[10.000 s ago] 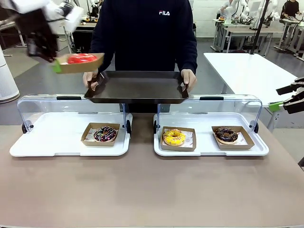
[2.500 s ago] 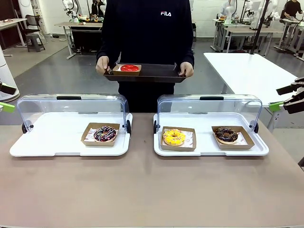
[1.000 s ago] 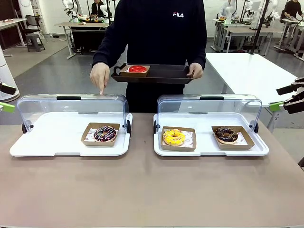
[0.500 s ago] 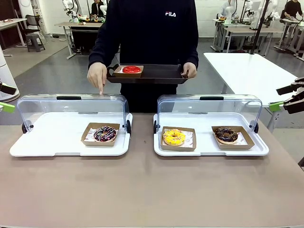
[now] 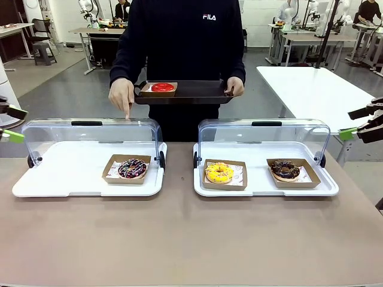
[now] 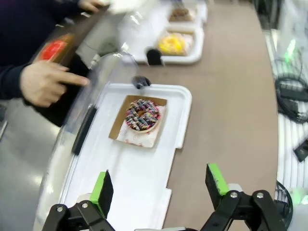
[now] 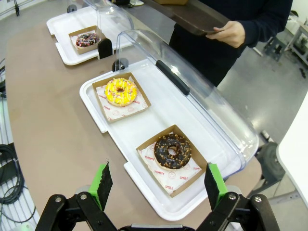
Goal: Provide the desired donut to the person.
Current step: Pick up and lift the Paper togo box containing the Donut pointed at by the person.
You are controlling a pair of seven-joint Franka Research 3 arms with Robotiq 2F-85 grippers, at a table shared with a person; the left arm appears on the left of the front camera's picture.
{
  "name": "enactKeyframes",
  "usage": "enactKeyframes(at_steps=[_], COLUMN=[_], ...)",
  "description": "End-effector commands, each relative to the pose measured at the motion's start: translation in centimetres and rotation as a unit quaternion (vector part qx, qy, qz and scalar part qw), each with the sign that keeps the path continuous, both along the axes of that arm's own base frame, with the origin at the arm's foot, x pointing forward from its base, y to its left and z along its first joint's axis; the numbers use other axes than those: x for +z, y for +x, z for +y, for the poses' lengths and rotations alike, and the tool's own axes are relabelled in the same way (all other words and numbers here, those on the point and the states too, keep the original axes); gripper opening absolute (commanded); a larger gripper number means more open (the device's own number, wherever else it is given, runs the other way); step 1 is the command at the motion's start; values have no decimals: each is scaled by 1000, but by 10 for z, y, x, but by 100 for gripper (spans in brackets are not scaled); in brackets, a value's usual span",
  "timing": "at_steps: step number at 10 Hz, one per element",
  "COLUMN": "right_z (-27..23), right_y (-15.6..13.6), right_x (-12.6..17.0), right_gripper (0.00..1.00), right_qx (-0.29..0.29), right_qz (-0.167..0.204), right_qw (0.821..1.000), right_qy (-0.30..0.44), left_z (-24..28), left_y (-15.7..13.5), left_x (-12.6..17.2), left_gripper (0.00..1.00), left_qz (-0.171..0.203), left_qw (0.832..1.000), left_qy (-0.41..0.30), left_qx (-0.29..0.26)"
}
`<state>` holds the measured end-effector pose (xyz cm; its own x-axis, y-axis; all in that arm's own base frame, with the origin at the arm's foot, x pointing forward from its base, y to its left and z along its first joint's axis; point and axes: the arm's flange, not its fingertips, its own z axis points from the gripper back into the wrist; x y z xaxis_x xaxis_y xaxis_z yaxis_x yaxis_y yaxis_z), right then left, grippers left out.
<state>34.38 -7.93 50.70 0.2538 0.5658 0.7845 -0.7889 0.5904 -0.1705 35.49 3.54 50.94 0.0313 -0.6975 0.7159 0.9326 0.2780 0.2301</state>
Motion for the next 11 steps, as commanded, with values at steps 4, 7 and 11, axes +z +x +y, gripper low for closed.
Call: enactKeyframes(at_steps=[4,7,11], right_z=[0,0,0], right_y=[1,1,1], right_x=[-3,-3,-3], right_gripper=[100,100,100], right_qx=[5,5,5], right_qz=[-4,-4,-4], right_qw=[1000,1000,1000], right_qy=[8,8,8], left_z=[-113,-145,-174], left_y=[58,79,112], left_x=[-55,-103,-131], left_gripper=[100,100,100], left_qz=[12,-14,-14], left_qw=[975,967,964], left_qy=[183,224,252], left_qx=[-122,-124,-86])
